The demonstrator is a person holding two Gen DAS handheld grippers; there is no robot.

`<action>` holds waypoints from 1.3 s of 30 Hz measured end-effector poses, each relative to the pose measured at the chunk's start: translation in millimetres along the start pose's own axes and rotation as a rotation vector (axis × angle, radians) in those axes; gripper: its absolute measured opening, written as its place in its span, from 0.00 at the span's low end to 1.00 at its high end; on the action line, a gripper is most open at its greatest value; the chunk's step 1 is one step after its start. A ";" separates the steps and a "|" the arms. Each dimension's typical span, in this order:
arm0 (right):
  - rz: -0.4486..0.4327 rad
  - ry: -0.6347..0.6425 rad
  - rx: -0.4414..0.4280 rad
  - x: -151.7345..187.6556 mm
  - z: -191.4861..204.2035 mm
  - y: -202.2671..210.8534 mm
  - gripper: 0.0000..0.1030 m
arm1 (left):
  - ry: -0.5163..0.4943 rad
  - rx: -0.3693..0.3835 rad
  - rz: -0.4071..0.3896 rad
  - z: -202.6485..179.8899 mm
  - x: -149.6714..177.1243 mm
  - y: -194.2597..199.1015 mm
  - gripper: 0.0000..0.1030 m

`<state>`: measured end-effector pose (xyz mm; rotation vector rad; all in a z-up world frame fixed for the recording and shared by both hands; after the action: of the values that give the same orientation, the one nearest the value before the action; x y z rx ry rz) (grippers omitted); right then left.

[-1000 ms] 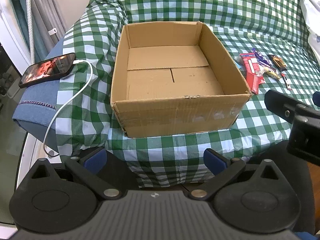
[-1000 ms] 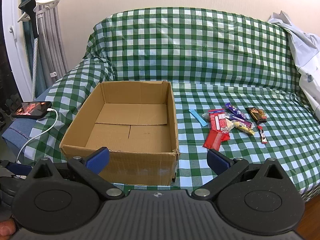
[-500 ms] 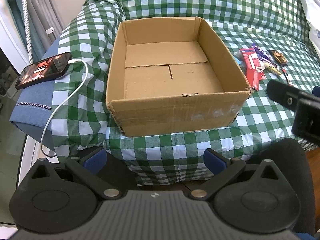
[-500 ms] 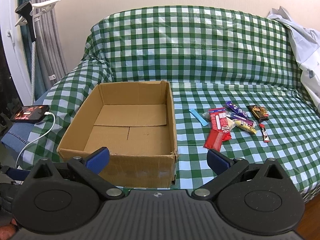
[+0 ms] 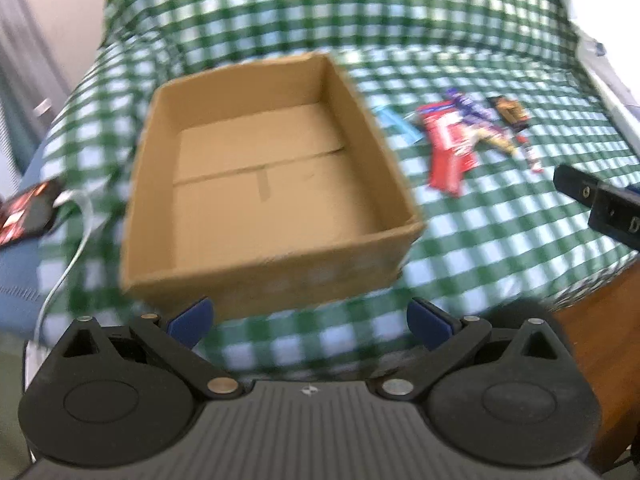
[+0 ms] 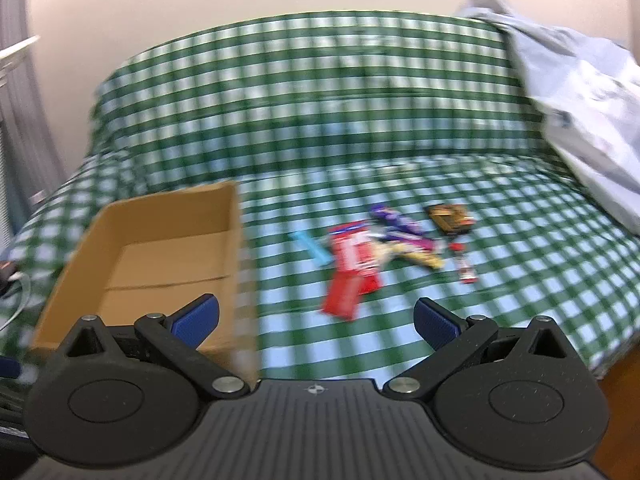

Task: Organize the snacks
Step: 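Grasp the red wafer pack with the left tool while the right tool grasps the yellow bar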

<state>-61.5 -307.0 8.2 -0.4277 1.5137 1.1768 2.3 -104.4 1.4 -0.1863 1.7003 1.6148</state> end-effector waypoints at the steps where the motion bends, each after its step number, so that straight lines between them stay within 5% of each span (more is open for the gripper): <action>1: -0.005 -0.012 0.018 -2.5 -11.9 -2.9 1.00 | -0.005 0.023 -0.016 -11.8 -9.6 -2.1 1.00; 6: -0.004 -0.055 0.101 -15.5 -86.6 -27.6 1.00 | -0.086 0.132 0.008 -72.4 -55.6 -24.8 1.00; 14: 0.047 -0.082 0.105 -26.3 -166.3 -106.3 1.00 | -0.204 0.141 0.059 -146.9 -130.6 -116.1 1.00; 25: 0.193 0.091 -0.083 3.1 -173.2 -278.5 1.00 | -0.045 0.139 0.244 -175.1 -201.0 -295.9 1.00; 35: 0.262 0.229 -0.130 20.3 -151.9 -370.5 0.99 | -0.037 0.113 0.316 -205.2 -211.8 -369.6 0.99; 36: 0.269 0.247 -0.139 22.4 -148.6 -376.6 0.99 | -0.028 0.117 0.318 -204.4 -211.9 -372.0 0.96; 39: 0.249 0.277 -0.176 27.7 -136.7 -379.3 0.80 | 0.014 0.189 0.274 -199.8 -218.8 -361.7 0.57</action>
<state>155.0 -578.9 -198.0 -0.5499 1.7441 1.5013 281.6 -437.2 -171.4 0.1344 1.9431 1.6347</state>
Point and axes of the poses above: each gripper's, at about its wrist camera, not at the fingertips, and y roughly against the way its jaws point, z to its left, x to its underside, the point moved 5 cm from there along -y, roughly the way its jaws point, and after that the axes turned 6 degrees about -z, right-handed, at the moved point
